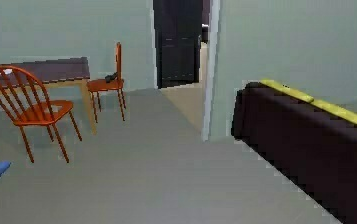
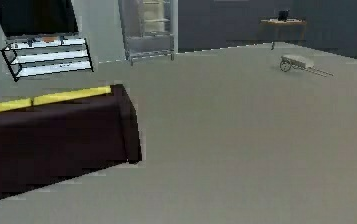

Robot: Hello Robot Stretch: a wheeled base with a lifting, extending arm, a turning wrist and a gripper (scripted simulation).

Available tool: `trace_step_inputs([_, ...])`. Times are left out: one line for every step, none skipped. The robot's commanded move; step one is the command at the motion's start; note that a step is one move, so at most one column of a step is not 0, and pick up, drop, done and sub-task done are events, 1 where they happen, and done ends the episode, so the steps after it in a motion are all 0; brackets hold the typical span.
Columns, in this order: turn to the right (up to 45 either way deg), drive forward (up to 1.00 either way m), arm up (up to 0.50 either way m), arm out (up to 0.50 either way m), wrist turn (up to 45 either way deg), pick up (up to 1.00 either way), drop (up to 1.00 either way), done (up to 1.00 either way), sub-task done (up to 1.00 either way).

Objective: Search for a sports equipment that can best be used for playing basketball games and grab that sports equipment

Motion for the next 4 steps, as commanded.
trace_step_inputs([0.0, 1.0, 0.0, 0.0, 0.0, 0.0, 0.0, 0.0, 0.0])
trace_step_inputs([0.0, 1.0, 0.0, 0.0, 0.0, 0.0, 0.0, 0.0, 0.0])
trace_step_inputs([0.0, 0.45, 0.0, 0.0, 0.0, 0.0, 0.0, 0.0, 0.0])
trace_step_inputs([45.0, 0.0, 0.0, 0.0, 0.0, 0.0, 0.0, 0.0, 0.0])
